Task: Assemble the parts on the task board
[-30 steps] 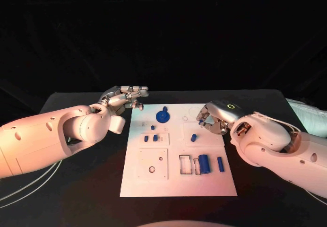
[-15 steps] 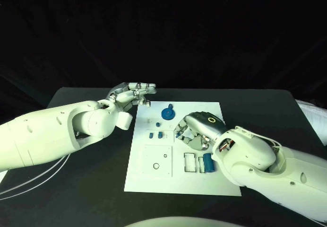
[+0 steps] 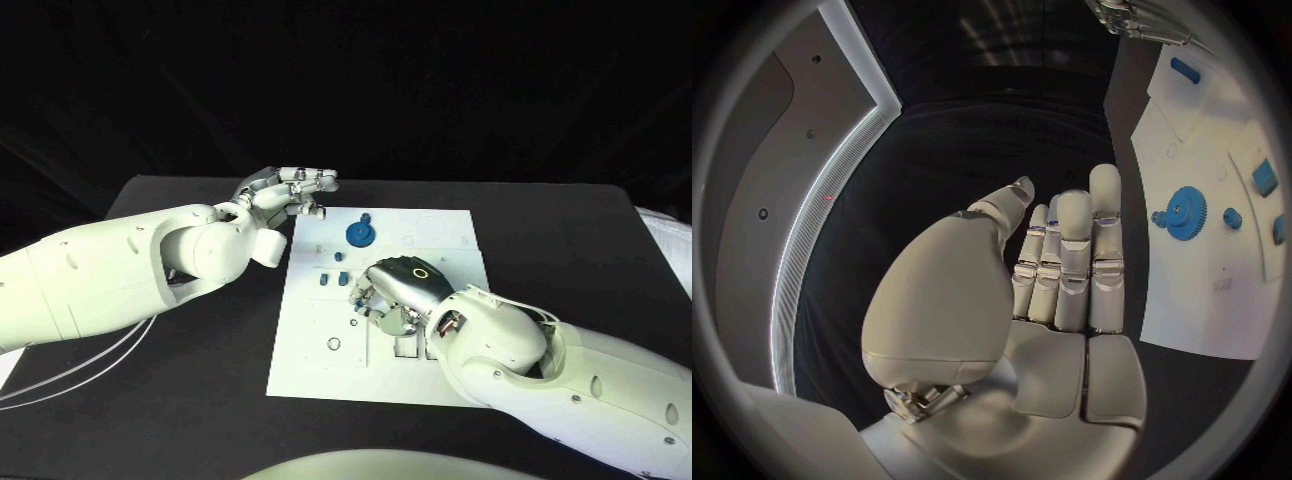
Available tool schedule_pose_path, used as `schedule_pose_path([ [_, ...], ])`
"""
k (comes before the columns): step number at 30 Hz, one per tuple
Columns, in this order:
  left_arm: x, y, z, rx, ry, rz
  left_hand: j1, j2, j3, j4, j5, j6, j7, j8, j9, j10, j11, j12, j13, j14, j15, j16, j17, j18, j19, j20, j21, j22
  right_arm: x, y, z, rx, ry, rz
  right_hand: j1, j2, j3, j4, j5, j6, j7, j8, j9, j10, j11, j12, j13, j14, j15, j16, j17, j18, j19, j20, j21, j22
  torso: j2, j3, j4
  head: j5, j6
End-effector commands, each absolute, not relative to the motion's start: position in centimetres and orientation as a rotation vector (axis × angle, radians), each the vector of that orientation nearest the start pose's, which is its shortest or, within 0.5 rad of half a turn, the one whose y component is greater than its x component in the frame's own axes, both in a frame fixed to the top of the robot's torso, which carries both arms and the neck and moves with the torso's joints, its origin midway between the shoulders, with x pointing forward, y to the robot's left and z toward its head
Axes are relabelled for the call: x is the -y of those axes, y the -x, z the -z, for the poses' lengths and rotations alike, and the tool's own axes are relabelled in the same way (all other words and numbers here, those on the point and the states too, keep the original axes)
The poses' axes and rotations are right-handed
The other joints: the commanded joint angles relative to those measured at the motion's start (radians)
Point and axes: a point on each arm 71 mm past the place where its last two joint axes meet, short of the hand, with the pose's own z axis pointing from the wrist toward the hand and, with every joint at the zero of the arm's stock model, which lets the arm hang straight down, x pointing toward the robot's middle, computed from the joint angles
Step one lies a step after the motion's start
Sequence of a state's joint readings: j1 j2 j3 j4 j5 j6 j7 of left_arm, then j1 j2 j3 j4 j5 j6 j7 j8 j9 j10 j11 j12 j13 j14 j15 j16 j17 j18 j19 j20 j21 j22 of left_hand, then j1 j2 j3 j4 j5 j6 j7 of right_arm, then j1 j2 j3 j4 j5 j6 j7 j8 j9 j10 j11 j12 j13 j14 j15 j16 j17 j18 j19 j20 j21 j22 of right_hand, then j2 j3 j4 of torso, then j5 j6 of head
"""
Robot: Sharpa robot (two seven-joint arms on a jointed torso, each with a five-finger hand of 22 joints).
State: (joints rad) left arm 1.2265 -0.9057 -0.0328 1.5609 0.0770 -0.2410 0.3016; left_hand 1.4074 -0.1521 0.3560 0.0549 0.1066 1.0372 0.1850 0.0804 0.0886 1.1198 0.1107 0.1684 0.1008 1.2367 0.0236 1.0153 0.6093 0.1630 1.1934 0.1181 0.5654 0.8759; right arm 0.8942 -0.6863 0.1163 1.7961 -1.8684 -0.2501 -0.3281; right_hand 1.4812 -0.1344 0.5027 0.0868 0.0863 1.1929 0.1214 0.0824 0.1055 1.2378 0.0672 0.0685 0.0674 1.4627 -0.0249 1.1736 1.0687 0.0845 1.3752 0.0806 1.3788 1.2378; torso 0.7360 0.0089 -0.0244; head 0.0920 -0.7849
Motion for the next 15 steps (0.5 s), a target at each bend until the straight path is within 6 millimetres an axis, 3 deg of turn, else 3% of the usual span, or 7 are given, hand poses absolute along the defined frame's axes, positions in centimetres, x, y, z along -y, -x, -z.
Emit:
schedule_pose_path([
  [1, -22.37, -48.59, 16.62, -1.477, 1.222, 1.609, -0.007, 0.006, -0.006, 0.002, -0.003, -0.007, 0.001, 0.004, -0.002, -0.007, 0.001, 0.007, 0.001, -0.007, 0.001, -0.007, -0.002, 0.019, 0.001, 0.005, -0.007, -0.001, 6.05, -37.67, 22.18, -1.641, 0.438, -0.782, -0.012, 0.000, 0.000, -0.002, -0.007, -0.001, 0.006, -0.004, 0.002, 0.007, -0.003, -0.003, 0.000, 0.035, 0.007, 0.005, -0.001, -0.008, -0.001, 0.006, 0.003, -0.001, -0.001, 0.0015, -0.0015, 0.003, -0.003],
  [15, -22.38, -48.60, 16.63, -1.479, 1.221, 1.613, -0.010, 0.007, -0.012, 0.004, -0.003, -0.008, 0.001, 0.005, -0.002, -0.010, 0.002, 0.010, 0.002, -0.009, 0.002, -0.008, -0.005, 0.019, 0.001, 0.006, -0.009, -0.003, 5.60, -37.43, 23.15, -1.669, 0.455, -0.793, -0.012, 0.000, 0.000, -0.002, -0.008, -0.001, 0.006, -0.004, 0.002, 0.007, -0.003, -0.003, 0.000, 0.035, 0.007, 0.006, -0.001, -0.008, -0.001, 0.007, 0.003, -0.001, -0.001, 0.0006, -0.0008, 0.008, -0.010],
])
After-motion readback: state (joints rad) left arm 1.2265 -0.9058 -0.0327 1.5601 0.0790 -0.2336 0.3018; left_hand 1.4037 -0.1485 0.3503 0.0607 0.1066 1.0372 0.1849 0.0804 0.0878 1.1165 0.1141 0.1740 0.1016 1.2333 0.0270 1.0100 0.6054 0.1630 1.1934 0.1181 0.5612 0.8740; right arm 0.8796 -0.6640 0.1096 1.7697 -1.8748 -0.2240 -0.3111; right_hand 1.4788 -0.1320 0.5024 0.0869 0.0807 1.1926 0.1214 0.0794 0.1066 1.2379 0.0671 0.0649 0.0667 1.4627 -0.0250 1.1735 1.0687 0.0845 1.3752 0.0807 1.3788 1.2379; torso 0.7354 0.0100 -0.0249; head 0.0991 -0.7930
